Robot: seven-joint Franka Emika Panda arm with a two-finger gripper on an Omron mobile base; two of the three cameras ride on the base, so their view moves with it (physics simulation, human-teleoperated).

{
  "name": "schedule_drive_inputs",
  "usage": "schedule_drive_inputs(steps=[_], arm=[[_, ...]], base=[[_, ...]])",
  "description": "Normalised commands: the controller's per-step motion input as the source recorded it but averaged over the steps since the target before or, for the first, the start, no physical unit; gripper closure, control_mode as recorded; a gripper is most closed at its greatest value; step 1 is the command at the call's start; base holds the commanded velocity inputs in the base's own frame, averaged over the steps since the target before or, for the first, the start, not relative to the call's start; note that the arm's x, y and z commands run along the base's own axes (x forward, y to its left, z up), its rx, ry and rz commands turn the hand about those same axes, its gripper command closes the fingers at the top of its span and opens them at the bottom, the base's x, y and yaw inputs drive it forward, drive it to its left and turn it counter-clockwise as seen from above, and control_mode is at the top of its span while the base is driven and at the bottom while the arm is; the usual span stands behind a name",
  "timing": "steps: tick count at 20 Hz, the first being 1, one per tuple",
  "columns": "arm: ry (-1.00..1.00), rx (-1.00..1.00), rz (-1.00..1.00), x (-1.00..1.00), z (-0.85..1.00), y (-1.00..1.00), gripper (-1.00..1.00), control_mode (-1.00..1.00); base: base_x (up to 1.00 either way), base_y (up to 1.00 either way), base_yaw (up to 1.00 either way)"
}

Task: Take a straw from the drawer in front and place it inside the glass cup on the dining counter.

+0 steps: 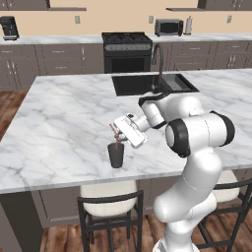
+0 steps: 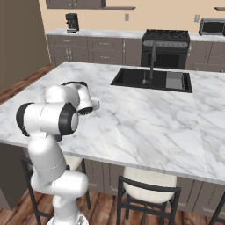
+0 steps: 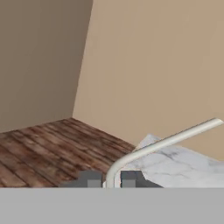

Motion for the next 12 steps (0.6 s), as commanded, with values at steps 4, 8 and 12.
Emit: schedule_drive_inputs(steps=[4, 8, 12], arm=[[0.02, 0.0, -0.06, 0.05, -0.24, 0.0, 1.0, -1.0], [0.01, 0.0, -0.08, -0.07, -0.06, 0.22, -1.0, -1.0], [-0.02, 0.0, -0.09, -0.28, 0.07, 0.02, -1.0, -1.0]], base=[[0.0, 0.0, 0.0], [0.0, 0.0, 0.0], [0.0, 0.0, 0.0]])
